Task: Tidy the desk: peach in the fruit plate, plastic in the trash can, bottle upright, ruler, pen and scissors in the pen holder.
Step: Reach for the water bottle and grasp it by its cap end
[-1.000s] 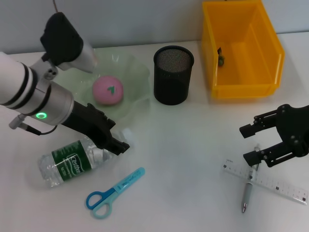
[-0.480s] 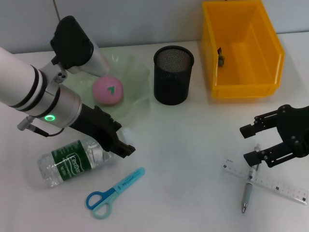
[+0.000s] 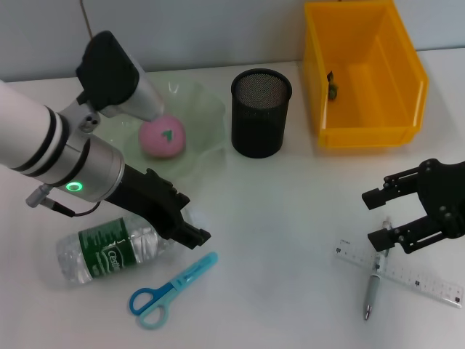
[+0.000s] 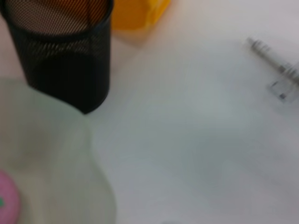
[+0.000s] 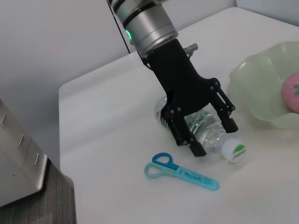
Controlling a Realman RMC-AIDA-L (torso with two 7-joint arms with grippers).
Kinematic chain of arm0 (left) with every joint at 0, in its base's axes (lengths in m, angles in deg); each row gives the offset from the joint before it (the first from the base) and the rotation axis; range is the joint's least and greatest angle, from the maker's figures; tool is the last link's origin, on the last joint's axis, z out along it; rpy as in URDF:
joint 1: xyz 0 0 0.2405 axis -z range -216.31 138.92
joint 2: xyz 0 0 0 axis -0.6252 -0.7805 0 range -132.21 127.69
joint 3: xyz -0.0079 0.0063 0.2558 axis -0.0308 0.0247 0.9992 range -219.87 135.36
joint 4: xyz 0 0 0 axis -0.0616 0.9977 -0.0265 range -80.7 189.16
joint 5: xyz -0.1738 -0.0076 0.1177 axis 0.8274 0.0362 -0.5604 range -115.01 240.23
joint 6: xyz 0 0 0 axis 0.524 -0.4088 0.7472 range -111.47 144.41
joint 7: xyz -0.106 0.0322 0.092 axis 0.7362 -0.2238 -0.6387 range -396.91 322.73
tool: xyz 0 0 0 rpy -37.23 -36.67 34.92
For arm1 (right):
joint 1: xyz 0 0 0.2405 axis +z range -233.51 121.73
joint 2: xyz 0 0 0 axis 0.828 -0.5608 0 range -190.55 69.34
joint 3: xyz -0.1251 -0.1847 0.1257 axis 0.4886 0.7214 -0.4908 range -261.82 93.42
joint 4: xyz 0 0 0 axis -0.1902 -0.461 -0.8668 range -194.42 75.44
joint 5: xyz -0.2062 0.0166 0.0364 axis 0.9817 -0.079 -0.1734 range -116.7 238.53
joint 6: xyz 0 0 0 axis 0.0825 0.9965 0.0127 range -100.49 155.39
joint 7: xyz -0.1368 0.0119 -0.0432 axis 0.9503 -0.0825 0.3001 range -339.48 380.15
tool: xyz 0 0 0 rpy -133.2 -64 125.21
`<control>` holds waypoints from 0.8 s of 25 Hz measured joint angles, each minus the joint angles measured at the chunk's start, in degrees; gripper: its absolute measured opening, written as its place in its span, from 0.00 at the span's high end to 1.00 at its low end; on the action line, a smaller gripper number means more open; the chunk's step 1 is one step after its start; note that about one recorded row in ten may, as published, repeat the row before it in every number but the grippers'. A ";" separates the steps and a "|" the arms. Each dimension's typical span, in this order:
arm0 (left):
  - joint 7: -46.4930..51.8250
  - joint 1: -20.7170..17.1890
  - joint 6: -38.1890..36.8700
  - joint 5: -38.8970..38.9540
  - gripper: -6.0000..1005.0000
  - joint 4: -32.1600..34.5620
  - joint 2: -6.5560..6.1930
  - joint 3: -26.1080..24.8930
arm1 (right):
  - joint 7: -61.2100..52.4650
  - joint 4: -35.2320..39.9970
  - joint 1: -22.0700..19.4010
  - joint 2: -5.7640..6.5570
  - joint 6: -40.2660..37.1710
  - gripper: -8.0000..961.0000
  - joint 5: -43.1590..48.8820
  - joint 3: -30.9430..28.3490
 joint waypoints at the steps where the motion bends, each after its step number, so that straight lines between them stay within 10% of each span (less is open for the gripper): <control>1: 0.09 -0.51 -0.31 0.40 0.25 0.96 -0.02 0.01 | 0.00 0.00 0.00 0.00 0.00 0.21 0.00 0.00; 20: -1.12 -2.96 6.07 -0.14 0.25 3.17 -0.25 7.50 | -0.56 0.13 -0.01 0.00 -0.03 0.21 -0.09 0.00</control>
